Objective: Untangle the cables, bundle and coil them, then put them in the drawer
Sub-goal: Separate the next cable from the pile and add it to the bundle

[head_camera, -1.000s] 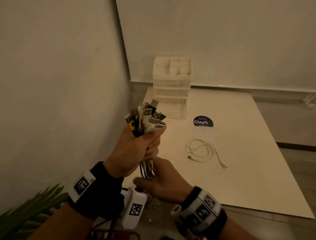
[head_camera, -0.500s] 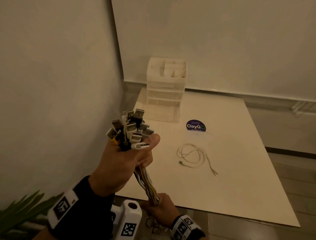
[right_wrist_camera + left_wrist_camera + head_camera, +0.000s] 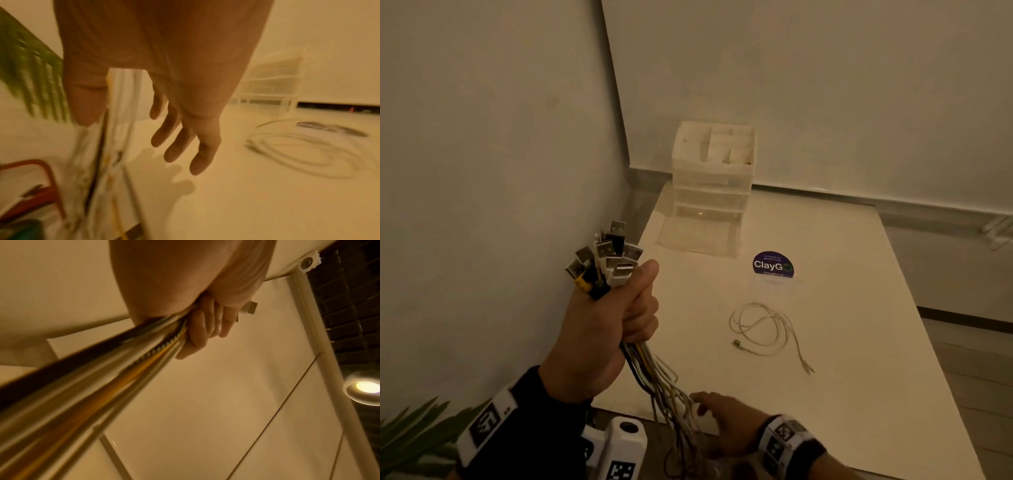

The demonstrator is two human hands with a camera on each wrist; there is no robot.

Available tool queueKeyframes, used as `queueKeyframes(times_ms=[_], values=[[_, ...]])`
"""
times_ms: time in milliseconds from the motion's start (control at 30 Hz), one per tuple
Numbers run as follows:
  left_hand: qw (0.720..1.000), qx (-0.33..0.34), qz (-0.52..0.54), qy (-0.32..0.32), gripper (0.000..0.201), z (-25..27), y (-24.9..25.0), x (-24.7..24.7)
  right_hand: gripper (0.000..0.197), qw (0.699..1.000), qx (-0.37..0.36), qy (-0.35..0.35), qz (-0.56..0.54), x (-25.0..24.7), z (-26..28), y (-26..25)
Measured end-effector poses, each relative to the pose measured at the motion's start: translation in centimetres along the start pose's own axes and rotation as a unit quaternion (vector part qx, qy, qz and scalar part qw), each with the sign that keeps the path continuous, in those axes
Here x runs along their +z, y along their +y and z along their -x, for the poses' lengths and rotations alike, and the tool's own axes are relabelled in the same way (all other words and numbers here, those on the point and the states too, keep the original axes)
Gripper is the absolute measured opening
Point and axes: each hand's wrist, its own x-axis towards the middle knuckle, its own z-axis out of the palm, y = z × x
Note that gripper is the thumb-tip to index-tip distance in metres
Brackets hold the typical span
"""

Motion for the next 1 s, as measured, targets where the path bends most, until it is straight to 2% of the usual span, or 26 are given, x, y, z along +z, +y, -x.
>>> queueKeyframes(times_ms=[33, 67, 133, 200, 333, 400, 467, 567, 600, 667, 767, 833, 1000], values=[[1.000, 0.002, -0.004, 0.013, 0.049, -0.2, -0.1, 0.0, 0.068, 0.999, 0.025, 0.016, 0.021, -1.4, -0.1, 1.3], [1.000, 0.007, -0.006, 0.026, 0.049, -0.3, -0.2, 0.0, 0.065, 0.996, 0.047, 0.068, 0.039, -2.8, -0.2, 2.5], [0.998, 0.017, -0.011, 0.056, 0.044, -0.8, -0.5, 0.4, 0.055, 0.972, 0.083, 0.203, 0.082, -5.1, -1.1, 4.8], [0.996, 0.023, -0.017, 0.084, 0.038, -1.2, -0.8, 0.9, 0.049, 0.945, 0.113, 0.273, 0.141, -6.3, -2.2, 6.4], [0.991, 0.024, -0.044, 0.122, 0.039, -1.8, -1.2, 1.9, 0.042, 0.916, 0.140, 0.288, 0.239, -5.6, -3.6, 8.6], [0.987, 0.031, -0.048, 0.148, 0.038, -2.0, -1.4, 2.1, 0.038, 0.913, 0.141, 0.286, 0.254, -4.8, -3.6, 9.3], [0.984, 0.044, -0.062, 0.163, 0.037, -2.2, -1.6, 2.3, 0.029, 0.923, 0.126, 0.274, 0.239, -4.5, -3.2, 9.2], [0.979, 0.048, -0.096, 0.173, 0.043, -2.7, -2.0, 2.7, 0.021, 0.951, 0.054, 0.300, 0.056, -5.9, -1.8, 6.8], [0.979, 0.044, -0.101, 0.171, 0.044, -2.9, -2.1, 2.8, 0.019, 0.945, 0.025, 0.325, -0.031, -6.9, -0.9, 5.5], [0.979, 0.039, -0.115, 0.165, 0.044, -3.4, -2.4, 3.4, 0.009, 0.907, -0.046, 0.372, -0.192, -9.6, 2.1, 1.9], [0.979, 0.037, -0.116, 0.164, 0.049, -4.3, -3.2, 4.5, 0.008, 0.828, -0.172, 0.350, -0.403, -13.4, 7.8, -4.5], [0.979, 0.028, -0.120, 0.160, 0.049, -4.8, -3.7, 5.5, 0.009, 0.796, -0.226, 0.342, -0.446, -14.8, 10.7, -7.9], [0.987, 0.053, -0.080, 0.131, 0.038, -5.8, -4.2, 7.7, 0.011, 0.761, -0.282, 0.390, -0.434, -14.8, 13.5, -12.3]])
